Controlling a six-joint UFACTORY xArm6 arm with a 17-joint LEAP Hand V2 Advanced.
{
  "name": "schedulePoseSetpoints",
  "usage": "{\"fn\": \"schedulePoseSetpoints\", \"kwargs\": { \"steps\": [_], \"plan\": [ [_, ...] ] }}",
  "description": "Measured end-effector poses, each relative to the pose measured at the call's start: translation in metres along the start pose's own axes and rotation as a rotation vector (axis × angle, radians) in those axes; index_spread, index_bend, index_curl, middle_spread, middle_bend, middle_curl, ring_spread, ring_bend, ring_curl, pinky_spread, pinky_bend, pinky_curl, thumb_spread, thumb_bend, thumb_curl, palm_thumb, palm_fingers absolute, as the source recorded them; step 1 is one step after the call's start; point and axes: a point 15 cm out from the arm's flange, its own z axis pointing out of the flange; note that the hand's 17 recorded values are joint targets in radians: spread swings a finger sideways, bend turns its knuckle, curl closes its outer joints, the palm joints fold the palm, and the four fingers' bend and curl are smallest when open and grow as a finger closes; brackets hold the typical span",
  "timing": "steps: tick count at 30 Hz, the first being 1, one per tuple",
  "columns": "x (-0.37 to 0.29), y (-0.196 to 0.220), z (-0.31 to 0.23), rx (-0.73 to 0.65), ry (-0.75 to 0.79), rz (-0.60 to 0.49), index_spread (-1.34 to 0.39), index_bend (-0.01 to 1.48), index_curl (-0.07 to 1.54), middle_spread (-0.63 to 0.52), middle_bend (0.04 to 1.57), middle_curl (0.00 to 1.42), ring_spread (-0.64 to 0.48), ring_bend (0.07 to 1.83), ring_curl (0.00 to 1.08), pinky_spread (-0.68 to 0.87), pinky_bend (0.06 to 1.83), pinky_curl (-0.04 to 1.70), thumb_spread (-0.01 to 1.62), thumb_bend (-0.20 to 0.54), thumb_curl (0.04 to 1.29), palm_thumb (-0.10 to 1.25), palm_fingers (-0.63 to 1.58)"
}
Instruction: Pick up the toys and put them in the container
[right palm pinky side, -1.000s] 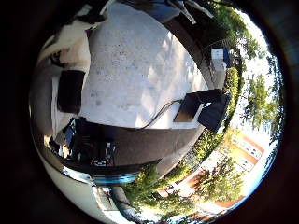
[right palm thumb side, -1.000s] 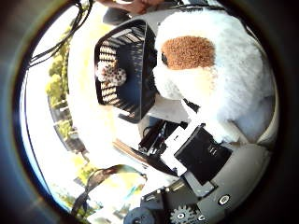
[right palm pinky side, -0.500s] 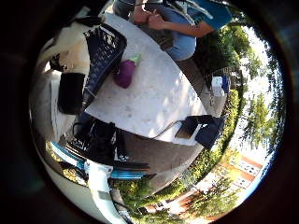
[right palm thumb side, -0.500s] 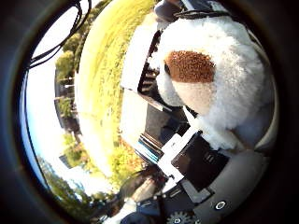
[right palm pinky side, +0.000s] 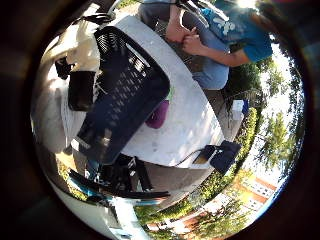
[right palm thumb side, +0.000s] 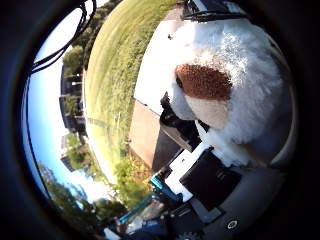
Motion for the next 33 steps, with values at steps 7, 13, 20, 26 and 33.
{"fn": "schedulePoseSetpoints", "kwargs": {
  "steps": [7, 13, 20, 26, 33],
  "plan": [
    [0.015, 0.020, 0.029, -0.203, 0.031, -0.008, -0.42, 0.84, 0.01, -0.02, 0.40, 0.74, 0.20, 0.90, 0.51, 0.33, 1.02, 0.76, 1.14, -0.033, 0.62, 0.82, -0.35],
    [0.031, 0.025, 0.012, -0.195, 0.044, -0.001, -0.42, 0.50, 0.02, 0.11, 0.18, 0.55, 0.27, 0.64, 0.37, 0.41, 0.78, 0.60, 1.11, -0.033, 0.56, 0.81, -0.17],
    [0.053, 0.038, -0.021, -0.164, 0.046, 0.002, -0.40, 0.29, 0.07, 0.15, 0.16, 0.44, 0.29, 0.51, 0.32, 0.45, 0.67, 0.50, 1.09, -0.035, 0.51, 0.79, -0.07],
    [0.109, 0.063, -0.048, -0.165, 0.068, 0.069, -0.29, 0.17, 0.12, 0.15, 0.18, 0.40, 0.29, 0.47, 0.31, 0.46, 0.62, 0.45, 1.08, -0.038, 0.46, 0.76, 0.00],
    [0.215, 0.106, -0.048, -0.192, 0.109, 0.227, -0.24, 0.16, 0.15, 0.16, 0.18, 0.37, 0.28, 0.46, 0.31, 0.46, 0.63, 0.42, 1.08, -0.038, 0.40, 0.71, 0.00]
  ]
}}
